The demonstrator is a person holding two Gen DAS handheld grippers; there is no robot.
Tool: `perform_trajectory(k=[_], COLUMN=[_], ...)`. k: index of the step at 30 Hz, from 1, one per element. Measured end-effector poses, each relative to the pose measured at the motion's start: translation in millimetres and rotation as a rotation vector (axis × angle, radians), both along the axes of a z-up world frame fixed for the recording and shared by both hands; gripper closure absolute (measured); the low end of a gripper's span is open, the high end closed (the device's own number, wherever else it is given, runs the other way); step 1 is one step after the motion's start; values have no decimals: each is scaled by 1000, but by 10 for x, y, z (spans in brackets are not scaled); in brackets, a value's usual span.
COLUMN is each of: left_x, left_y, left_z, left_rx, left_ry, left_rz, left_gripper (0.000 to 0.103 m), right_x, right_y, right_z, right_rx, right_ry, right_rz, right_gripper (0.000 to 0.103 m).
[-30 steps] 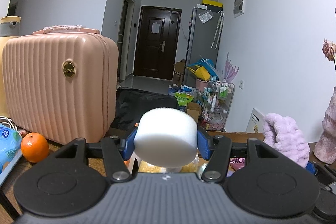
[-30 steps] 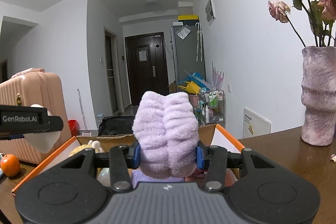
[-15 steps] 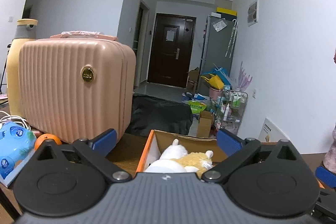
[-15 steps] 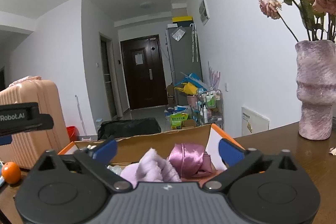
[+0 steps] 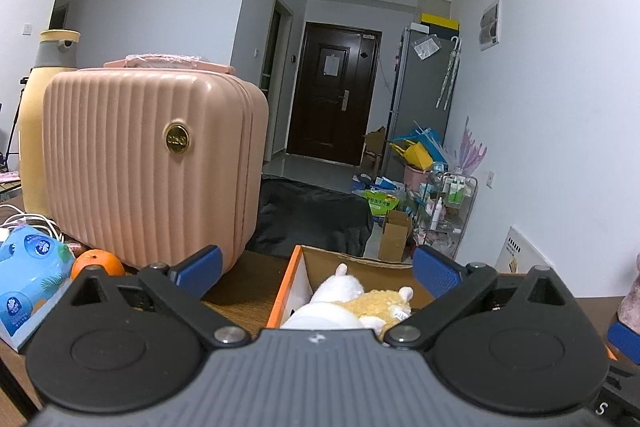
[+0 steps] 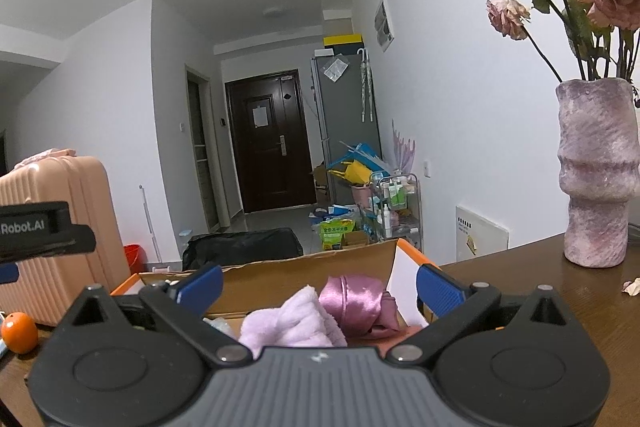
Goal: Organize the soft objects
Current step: 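Open the left tool to drop the foam cylinder while the right tool releases the headband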
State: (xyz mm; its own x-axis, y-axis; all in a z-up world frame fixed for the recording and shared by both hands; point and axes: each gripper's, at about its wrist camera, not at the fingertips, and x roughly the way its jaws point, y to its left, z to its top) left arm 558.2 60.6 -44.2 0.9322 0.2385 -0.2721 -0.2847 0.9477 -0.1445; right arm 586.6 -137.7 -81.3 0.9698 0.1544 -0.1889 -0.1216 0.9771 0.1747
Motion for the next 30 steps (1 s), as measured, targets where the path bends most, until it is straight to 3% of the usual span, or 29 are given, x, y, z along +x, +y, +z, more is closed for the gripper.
perform_trajectory(k=[30], left_x=[-612], left_y=[-11], left_z=[-23], left_rx=[49], left_ry=[3], left_rz=[-5], left_gripper=[0], right_x=[-592], right_y=[-148], right_z=[17], right_rx=[-62], right_ry=[-37], right_rz=[-2], right_gripper=[0])
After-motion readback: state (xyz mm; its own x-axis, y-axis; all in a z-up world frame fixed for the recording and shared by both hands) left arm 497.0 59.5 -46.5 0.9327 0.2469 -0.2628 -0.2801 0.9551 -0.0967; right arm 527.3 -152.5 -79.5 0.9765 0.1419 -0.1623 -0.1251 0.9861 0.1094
